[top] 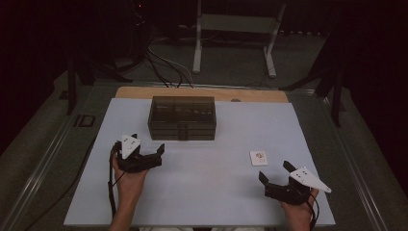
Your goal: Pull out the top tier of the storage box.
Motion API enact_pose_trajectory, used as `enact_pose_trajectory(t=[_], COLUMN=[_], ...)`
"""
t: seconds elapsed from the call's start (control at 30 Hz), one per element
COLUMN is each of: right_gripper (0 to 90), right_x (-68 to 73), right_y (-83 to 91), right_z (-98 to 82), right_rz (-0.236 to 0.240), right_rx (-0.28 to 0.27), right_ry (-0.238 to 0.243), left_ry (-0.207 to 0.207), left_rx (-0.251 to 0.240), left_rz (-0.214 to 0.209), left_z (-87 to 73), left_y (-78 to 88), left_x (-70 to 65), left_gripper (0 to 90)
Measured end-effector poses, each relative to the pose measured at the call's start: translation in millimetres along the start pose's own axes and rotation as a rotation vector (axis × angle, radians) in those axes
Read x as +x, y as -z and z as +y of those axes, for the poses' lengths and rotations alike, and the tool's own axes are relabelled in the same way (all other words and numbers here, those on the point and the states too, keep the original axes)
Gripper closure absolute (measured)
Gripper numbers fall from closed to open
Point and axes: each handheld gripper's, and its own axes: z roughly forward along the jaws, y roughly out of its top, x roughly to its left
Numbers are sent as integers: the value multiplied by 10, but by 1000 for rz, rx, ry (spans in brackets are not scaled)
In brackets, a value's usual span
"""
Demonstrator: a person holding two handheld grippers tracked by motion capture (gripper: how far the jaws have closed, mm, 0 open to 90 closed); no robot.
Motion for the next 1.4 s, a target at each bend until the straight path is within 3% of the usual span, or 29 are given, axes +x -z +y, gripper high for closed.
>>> enact_pose_trajectory(t=[0.33,0.53,0.9,1.3,1.4], right_gripper=[13,13,13,13,13], right_x=[-9,-7,-8,-3,-4], right_y=[5,9,13,13,11], right_z=[4,5,8,8,7], right_rz=[1,0,2,5,6], right_rx=[-4,-4,-6,-6,-6], right_ry=[1,1,-6,-4,-5], left_ry=[-18,-7,-37,-2,-10], left_rx=[6,19,77,89,100], left_rz=[1,-10,-12,-13,-16], left_z=[86,93,73,25,32], left_y=[-180,-277,-582,-765,-801], left_x=[-98,-107,-167,-134,-130], left_gripper=[9,10,10,10,10])
